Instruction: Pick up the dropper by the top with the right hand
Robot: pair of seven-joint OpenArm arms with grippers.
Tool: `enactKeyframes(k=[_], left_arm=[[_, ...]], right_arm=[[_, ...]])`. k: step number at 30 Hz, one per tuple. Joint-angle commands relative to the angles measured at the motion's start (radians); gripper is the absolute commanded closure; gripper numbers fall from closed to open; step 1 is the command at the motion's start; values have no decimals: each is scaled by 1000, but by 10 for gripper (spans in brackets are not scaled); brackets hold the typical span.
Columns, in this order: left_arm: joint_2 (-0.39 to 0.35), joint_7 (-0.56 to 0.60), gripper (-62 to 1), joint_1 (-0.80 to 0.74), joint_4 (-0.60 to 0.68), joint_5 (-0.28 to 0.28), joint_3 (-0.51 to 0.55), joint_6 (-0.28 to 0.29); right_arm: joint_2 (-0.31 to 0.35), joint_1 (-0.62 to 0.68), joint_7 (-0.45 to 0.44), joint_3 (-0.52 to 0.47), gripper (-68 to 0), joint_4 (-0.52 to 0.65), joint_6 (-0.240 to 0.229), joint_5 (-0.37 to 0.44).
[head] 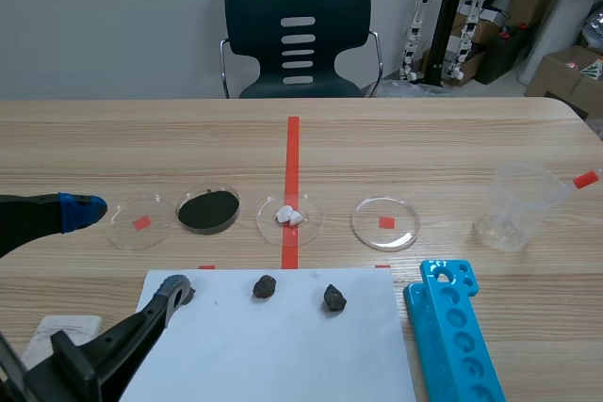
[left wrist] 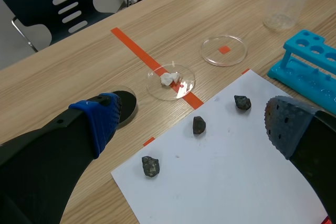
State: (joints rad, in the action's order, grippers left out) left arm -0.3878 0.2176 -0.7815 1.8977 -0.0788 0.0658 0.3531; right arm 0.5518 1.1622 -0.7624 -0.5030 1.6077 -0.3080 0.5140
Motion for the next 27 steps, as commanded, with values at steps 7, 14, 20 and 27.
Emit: enactKeyframes(k=[7, 14, 20, 27], left_arm=[[5, 18, -572, 1, 7, -6, 2, 1], [5, 18, -572, 1, 7, -6, 2, 1], [5, 18, -572, 1, 7, -7, 2, 1], [5, 17, -572, 1, 7, -6, 2, 1]], right_arm=[[4, 51, -2, -15, -679, 130, 1, 14], [-4, 111, 5, -15, -679, 258, 1, 14], [-51, 121, 34, -15, -679, 354, 0, 9], [-82, 121, 95, -15, -679, 459, 0, -16]])
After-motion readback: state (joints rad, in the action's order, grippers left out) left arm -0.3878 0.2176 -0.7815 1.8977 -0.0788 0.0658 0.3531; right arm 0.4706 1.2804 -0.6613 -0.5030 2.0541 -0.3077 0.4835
